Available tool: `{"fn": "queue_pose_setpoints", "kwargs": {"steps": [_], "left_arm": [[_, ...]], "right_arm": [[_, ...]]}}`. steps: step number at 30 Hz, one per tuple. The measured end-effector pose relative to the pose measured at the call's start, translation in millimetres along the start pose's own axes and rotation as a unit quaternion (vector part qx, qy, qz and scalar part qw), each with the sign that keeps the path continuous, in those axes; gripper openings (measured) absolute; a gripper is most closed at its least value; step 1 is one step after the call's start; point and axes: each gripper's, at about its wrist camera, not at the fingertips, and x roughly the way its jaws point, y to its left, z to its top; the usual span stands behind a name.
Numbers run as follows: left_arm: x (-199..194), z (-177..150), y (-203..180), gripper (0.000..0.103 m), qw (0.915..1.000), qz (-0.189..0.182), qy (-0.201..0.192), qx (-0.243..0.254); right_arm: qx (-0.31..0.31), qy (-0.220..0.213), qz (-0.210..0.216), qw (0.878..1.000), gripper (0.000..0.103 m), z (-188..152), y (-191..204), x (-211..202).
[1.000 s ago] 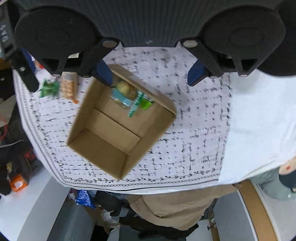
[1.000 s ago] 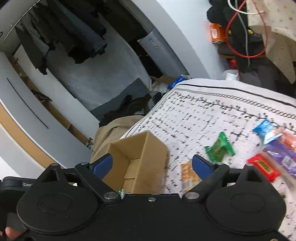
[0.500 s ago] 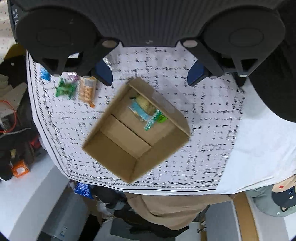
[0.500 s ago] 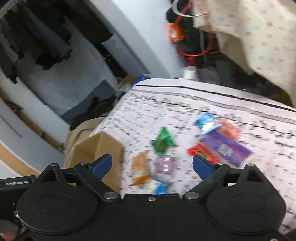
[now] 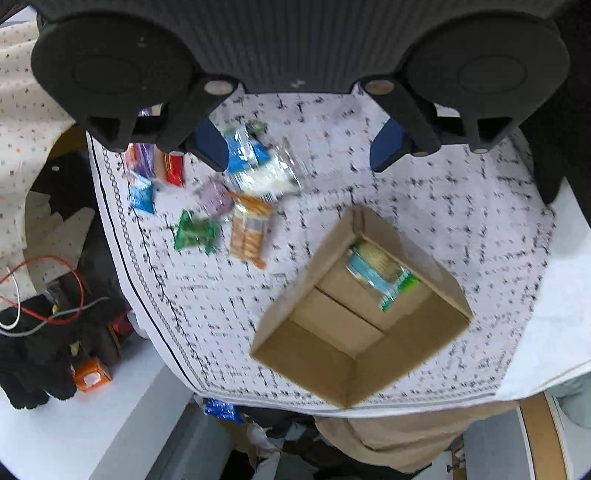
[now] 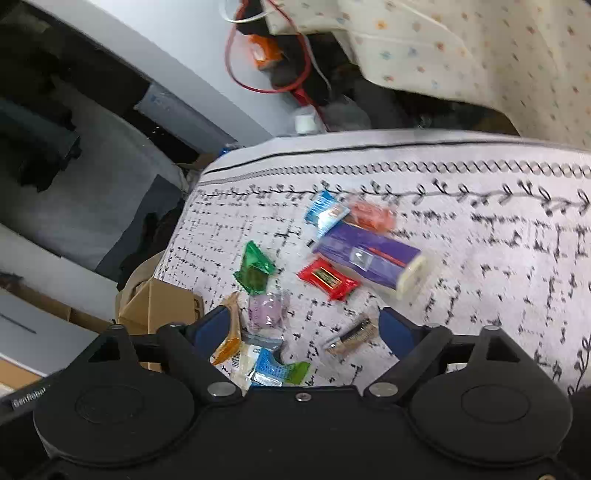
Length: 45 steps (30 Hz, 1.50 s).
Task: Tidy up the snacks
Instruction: 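Move both open tools back from the box to the snack pile, then grasp the blue packet with the left tool while the right tool grips a small clear packet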
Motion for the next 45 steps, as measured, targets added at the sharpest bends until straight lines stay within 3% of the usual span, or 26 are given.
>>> {"fn": "queue_pose_setpoints", "kwargs": {"steps": [4, 7, 15, 19, 30, 37, 45], "left_arm": [[3.9, -8.3, -6.7, 0.083, 1.0000, -0.002, 0.008, -0.004], [6.2, -13.2, -5.8, 0.083, 0.9994, -0.009, 0.009, -0.033], [24.6, -17.4, -5.1, 0.067, 0.9954, -0.010, 0.007, -0.095], [43.0, -20.6, -6.1, 0.058, 0.9912, -0.023, 0.036, -0.125], [82.2, -24.9, -10.3, 0.049, 0.9817, -0.044, 0.076, -0.169], [102.5, -23.2, -17.2, 0.047, 0.9792, -0.046, 0.091, -0.175], [126.0, -23.6, -23.2, 0.046, 0.9764, -0.052, 0.108, -0.180]], "right_arm": [[0.057, 0.027, 0.004, 0.998, 0.076, -0.4, -18.0, 8.0], [0.089, 0.042, 0.006, 0.995, 0.071, -2.3, -27.6, 13.7], [0.122, 0.069, 0.009, 0.990, 0.065, -6.4, -37.5, 28.4], [0.124, 0.076, 0.007, 0.989, 0.062, -5.6, -39.4, 34.5], [0.137, 0.099, 0.001, 0.986, 0.049, -5.0, -46.5, 57.8], [0.142, 0.104, -0.006, 0.984, 0.048, -2.7, -49.3, 70.6], [0.136, 0.100, -0.007, 0.986, 0.040, 1.8, -47.8, 81.5]]}}
